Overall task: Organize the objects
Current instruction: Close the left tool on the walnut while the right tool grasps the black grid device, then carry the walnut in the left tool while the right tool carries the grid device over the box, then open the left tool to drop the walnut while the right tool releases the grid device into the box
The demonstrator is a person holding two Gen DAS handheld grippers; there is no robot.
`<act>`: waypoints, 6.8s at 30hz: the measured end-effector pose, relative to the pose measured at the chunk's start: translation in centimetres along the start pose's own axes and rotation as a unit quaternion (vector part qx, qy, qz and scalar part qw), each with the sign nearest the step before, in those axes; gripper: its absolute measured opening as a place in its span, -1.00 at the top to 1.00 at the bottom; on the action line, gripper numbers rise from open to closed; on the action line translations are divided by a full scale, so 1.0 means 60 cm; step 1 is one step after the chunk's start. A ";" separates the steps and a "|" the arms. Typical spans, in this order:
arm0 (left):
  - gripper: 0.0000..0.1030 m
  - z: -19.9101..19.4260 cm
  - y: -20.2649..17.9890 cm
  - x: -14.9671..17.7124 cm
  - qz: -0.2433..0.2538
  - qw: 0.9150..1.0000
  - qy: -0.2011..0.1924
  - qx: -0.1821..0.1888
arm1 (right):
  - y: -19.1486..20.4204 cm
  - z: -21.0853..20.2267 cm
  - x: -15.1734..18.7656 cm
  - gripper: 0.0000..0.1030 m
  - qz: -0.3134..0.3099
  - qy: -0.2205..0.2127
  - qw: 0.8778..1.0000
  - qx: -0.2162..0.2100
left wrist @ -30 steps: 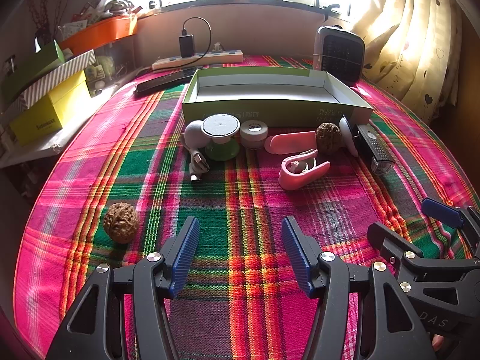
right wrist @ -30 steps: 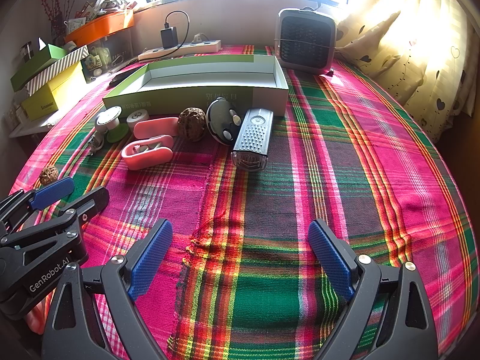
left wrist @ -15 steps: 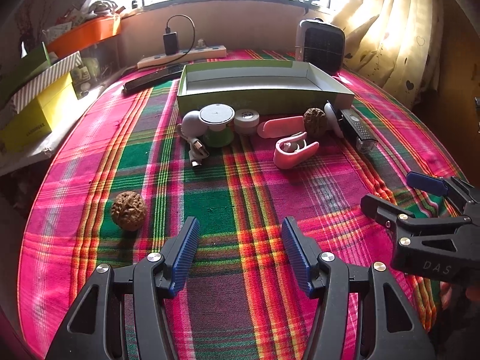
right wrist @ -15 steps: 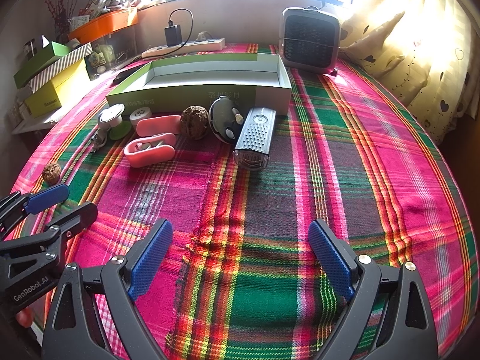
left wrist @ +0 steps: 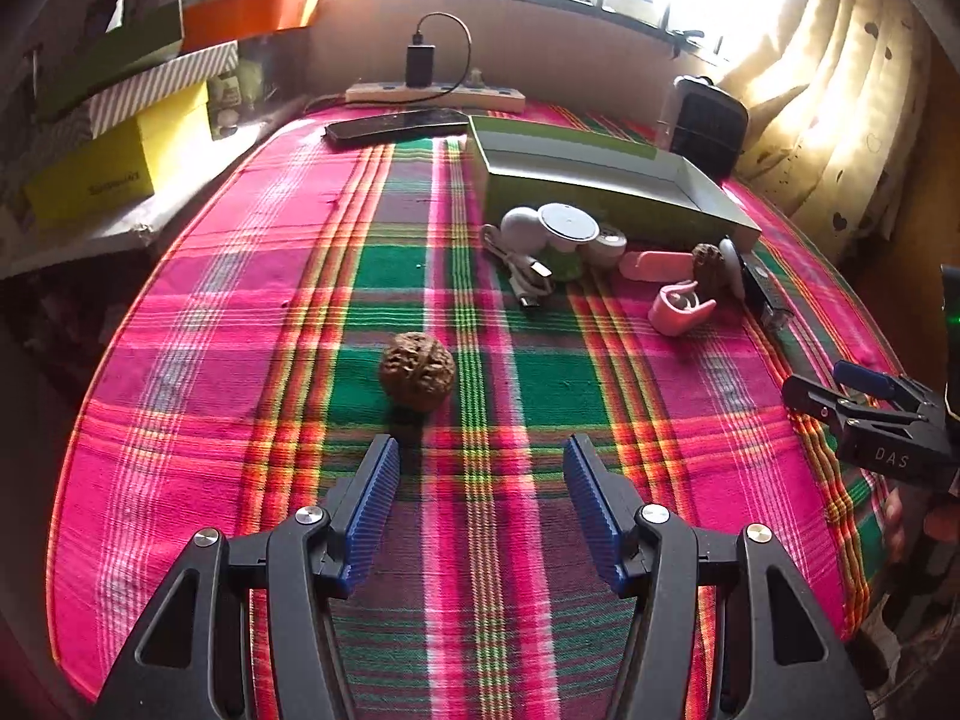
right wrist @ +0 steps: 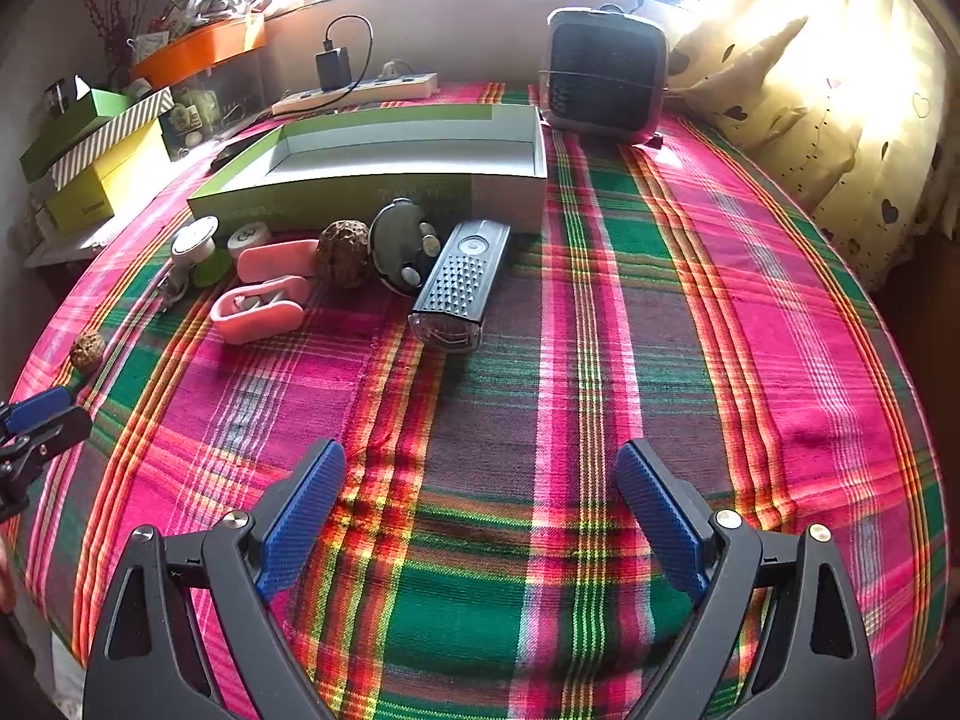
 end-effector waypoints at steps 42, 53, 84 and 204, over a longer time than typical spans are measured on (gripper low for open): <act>0.34 0.054 0.028 -0.063 0.013 0.999 0.002 -0.052 | -0.027 0.063 -0.086 -0.35 0.005 0.015 1.000 0.008; 0.52 0.057 0.025 -0.067 0.009 0.999 0.002 -0.049 | -0.017 0.060 -0.091 0.29 -0.006 0.004 1.000 -0.001; 0.61 0.048 0.005 -0.082 0.018 0.999 -0.003 -0.032 | -0.018 0.044 -0.092 0.45 -0.001 -0.006 1.000 -0.005; 0.44 0.293 -0.076 -0.348 0.092 0.995 0.043 0.026 | 0.013 0.193 -0.298 0.45 -0.021 0.021 1.000 -0.011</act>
Point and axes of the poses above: each gripper's, at about its wrist camera, not at the fingertips, and z roughly the way its jaws point, y to its left, x to its underside, the point moved 9 cm from there along z, roughly the way its jaws point, and after that the axes turned 3 degrees about x, right-handed, at the moved point
